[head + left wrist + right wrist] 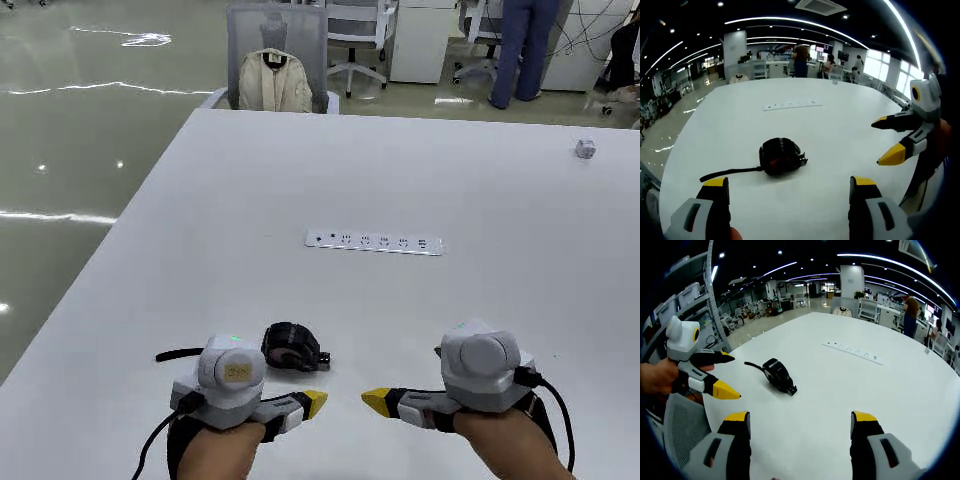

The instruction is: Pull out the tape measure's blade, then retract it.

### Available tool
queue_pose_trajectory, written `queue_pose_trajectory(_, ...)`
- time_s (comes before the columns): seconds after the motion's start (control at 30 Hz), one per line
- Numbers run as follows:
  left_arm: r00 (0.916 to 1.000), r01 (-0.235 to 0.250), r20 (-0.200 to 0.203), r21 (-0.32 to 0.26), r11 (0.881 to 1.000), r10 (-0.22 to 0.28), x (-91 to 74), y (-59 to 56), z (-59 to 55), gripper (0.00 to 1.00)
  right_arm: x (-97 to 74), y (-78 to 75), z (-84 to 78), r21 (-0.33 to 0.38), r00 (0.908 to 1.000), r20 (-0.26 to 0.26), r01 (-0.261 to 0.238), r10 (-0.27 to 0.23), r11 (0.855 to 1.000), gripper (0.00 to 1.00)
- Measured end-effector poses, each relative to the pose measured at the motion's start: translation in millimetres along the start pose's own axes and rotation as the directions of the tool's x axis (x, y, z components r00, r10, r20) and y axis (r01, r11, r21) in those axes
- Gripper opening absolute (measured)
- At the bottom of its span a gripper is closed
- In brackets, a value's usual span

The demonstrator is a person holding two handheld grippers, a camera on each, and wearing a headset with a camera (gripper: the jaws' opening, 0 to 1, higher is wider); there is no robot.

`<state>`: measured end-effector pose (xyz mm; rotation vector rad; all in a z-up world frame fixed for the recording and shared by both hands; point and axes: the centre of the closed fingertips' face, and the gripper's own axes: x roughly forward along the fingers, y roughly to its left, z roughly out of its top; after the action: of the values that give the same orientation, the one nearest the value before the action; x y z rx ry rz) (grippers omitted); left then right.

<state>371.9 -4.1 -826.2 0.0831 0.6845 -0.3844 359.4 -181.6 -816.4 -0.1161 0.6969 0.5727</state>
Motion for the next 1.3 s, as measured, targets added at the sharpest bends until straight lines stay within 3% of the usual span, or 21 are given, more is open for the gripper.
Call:
queue_pose_trajectory(0.33,0.9999,0.014,0.000,0.005,1.000,-0.014,-11.8,-1.5,-4.1,0.99,-22.4,5.4,-19.5,0.019,0.9996,-0.022,0.015,-0.014,1.000,0.87)
queue_pose_trajectory(0.97,0.9994,0.035,-0.003,0.028,0.999,-0.035,-38.3,5.2,-6.4,1.00,-61.8,2.7,-18.0,0.060,0.9969,-0.007,0.079,-0.078,0.995,0.87)
queue_pose_trajectory(1.3,0.9993,0.038,-0.004,0.029,0.999,-0.038,-55.3,15.9,-5.6,1.00,-73.9,-3.6,-12.0,0.068,0.9944,-0.006,0.106,-0.105,0.992,0.87)
